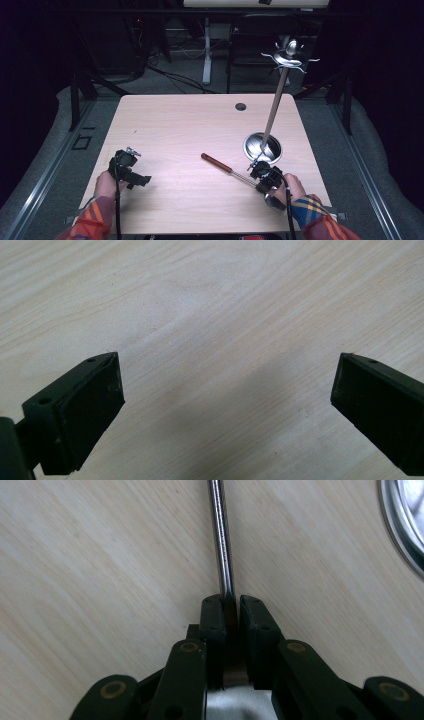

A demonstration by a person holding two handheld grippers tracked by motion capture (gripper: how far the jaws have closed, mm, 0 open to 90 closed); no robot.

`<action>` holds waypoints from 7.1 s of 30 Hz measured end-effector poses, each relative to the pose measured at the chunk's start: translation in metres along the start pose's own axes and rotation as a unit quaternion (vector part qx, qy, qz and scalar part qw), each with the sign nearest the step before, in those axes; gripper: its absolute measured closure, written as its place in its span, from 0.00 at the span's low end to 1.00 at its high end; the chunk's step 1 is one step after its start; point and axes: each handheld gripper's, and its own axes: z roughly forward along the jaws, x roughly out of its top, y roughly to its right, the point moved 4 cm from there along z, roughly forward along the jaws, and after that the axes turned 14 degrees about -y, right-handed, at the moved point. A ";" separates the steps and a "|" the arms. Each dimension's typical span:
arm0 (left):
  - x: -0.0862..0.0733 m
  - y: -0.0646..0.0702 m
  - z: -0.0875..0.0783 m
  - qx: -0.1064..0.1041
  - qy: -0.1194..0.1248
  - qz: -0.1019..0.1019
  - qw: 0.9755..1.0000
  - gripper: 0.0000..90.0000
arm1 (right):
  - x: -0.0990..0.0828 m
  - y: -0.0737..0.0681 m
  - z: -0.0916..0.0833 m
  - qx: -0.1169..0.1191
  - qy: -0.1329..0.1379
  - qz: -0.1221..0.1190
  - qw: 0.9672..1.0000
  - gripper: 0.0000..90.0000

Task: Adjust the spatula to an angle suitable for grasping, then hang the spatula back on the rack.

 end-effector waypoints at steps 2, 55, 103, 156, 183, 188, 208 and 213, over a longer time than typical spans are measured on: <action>0.000 0.000 0.000 0.000 -0.001 0.000 1.000 0.00 | -0.004 0.003 0.001 -0.003 -0.001 0.005 1.000 0.90; 0.003 0.004 0.001 -0.004 0.000 0.008 1.000 0.00 | 0.061 0.000 -0.006 -0.036 0.044 -0.035 0.998 0.86; 0.005 0.004 -0.002 0.036 0.018 -0.023 0.999 0.07 | 0.045 0.007 -0.040 -0.055 0.112 -0.008 0.992 0.94; 0.007 0.008 0.003 0.053 -0.003 -0.003 0.999 0.14 | 0.030 0.019 -0.064 -0.065 0.168 0.019 0.983 0.93; 0.008 0.010 0.003 0.051 -0.002 0.003 0.999 0.12 | 0.011 0.024 -0.098 -0.061 0.240 0.046 0.968 0.93; 0.008 0.011 0.003 0.052 -0.003 0.007 0.999 0.12 | 0.009 0.025 -0.102 -0.064 0.248 0.046 0.966 0.93; 0.014 0.014 0.005 0.054 -0.007 0.016 0.998 0.12 | -0.011 0.031 -0.112 -0.062 0.285 0.080 0.953 0.94; 0.018 0.015 0.005 0.054 -0.004 0.020 0.998 0.12 | -0.017 0.032 -0.116 -0.061 0.299 0.091 0.948 0.94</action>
